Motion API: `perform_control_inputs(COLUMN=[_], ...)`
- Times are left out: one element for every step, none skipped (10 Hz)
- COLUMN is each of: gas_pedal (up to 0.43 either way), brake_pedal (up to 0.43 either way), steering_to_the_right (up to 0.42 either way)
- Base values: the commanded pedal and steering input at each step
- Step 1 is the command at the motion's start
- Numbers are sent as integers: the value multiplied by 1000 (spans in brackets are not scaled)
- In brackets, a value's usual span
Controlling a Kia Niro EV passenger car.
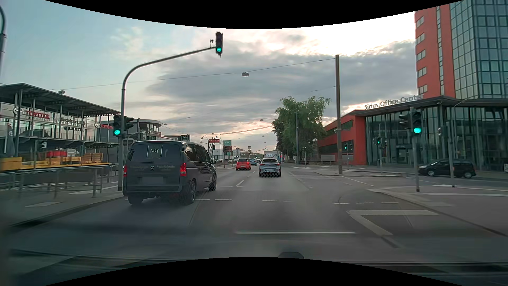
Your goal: Follow the waypoints while adhering to traffic rules and regulations
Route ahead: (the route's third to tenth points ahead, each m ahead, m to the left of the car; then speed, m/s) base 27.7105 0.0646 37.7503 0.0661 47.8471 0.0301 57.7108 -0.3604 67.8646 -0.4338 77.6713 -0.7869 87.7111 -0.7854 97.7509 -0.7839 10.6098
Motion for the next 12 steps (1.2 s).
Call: perform_control_inputs(gas_pedal=[39, 39, 39, 39, 39, 39, 39, 39, 39, 39, 39, 39], brake_pedal=[0, 0, 0, 0, 0, 0, 0, 0, 0, 0, 0, 0], steering_to_the_right=[-3, -3, -3, -3, -3, -3, -4, -4, -3, -4, -5, -6])
